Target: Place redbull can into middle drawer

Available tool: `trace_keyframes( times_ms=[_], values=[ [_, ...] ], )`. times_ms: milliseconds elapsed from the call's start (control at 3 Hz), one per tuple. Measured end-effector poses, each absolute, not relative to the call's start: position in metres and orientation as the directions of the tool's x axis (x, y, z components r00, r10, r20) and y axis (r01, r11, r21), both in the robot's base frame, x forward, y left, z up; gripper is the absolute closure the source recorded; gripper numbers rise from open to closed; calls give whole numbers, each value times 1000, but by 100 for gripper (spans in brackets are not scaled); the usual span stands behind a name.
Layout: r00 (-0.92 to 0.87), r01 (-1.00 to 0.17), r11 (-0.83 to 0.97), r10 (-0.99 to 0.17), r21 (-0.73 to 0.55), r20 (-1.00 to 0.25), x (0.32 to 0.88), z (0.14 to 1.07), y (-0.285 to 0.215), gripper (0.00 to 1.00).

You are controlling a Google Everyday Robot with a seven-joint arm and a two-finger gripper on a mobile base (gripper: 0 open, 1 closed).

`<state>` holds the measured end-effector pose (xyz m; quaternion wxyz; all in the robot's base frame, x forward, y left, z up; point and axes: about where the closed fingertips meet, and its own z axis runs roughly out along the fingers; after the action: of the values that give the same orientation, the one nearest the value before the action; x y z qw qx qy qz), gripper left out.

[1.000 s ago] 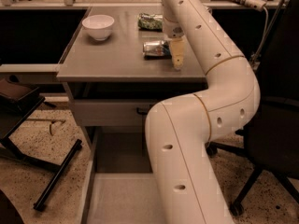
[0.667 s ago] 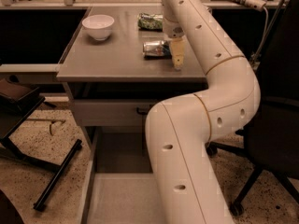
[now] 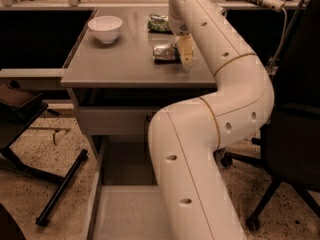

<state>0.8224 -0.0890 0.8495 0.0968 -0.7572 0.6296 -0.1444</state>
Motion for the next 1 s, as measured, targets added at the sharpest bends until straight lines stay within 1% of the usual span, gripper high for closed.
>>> trace_keyframes(
  times_ms=[333,667,1000],
  values=[
    [165,-925,-188,-981,-329,97,822,849,-89,0],
    [165,-925,-188,-981,-329,97,822,849,-89,19],
    [165,-925,-188,-981,-329,97,823,849,-89,42]
  ],
)
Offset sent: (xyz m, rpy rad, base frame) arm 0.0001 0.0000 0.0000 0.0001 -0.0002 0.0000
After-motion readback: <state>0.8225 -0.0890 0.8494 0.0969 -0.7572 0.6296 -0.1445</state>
